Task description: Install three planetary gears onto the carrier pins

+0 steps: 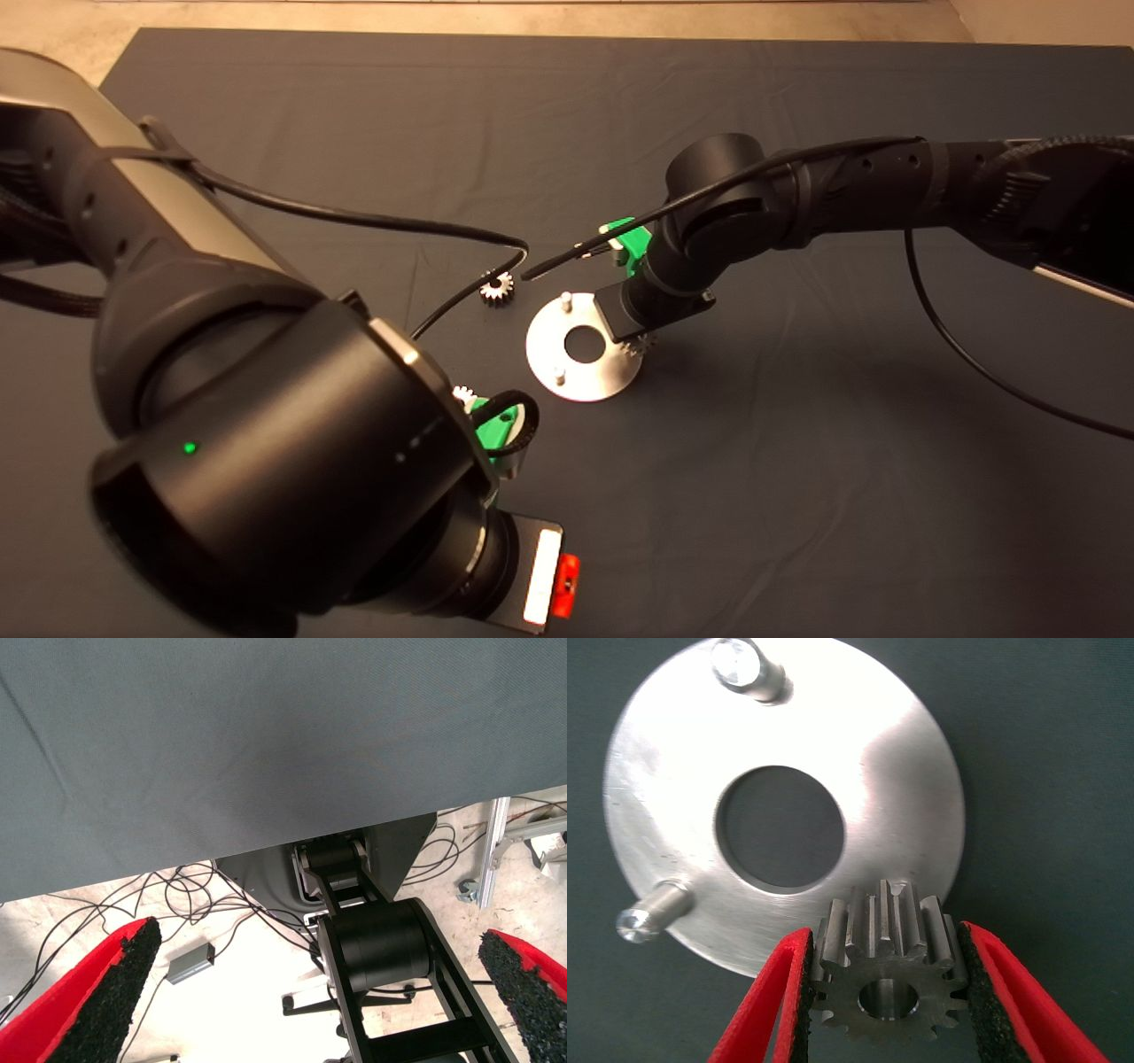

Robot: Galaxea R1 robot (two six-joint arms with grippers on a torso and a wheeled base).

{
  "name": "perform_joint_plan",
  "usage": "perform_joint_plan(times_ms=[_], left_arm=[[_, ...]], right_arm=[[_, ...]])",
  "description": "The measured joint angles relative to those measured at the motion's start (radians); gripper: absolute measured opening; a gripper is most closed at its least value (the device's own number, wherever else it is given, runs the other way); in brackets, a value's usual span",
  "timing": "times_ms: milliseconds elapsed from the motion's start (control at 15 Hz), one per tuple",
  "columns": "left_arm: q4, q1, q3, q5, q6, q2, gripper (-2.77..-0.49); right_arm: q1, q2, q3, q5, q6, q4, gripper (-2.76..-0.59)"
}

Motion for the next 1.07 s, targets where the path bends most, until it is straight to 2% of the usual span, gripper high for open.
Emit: perform_joint_plan(times_ms=[67, 133, 733, 1067], left_arm=[[0.000, 0.000, 0.000, 0.000, 0.000, 0.000, -0.64], [0.000, 0.000, 0.000, 0.000, 0.000, 0.000, -0.64], [0.000, 0.000, 0.000, 0.000, 0.000, 0.000, -0.64], [0.000, 0.000, 0.002, 0.000, -0.001, 0.000, -0.64]], right_arm=[[0.000, 0.000, 0.000, 0.016, 0.000, 0.000, -2.34], [0.000, 0.000, 0.000, 0.022, 0.000, 0.000, -2.34], [0.000, -0.001, 0.000, 0.019, 0.000, 0.000, -2.34], [0.000, -0.003, 0.000, 0.000, -0.001, 0.000, -2.34]])
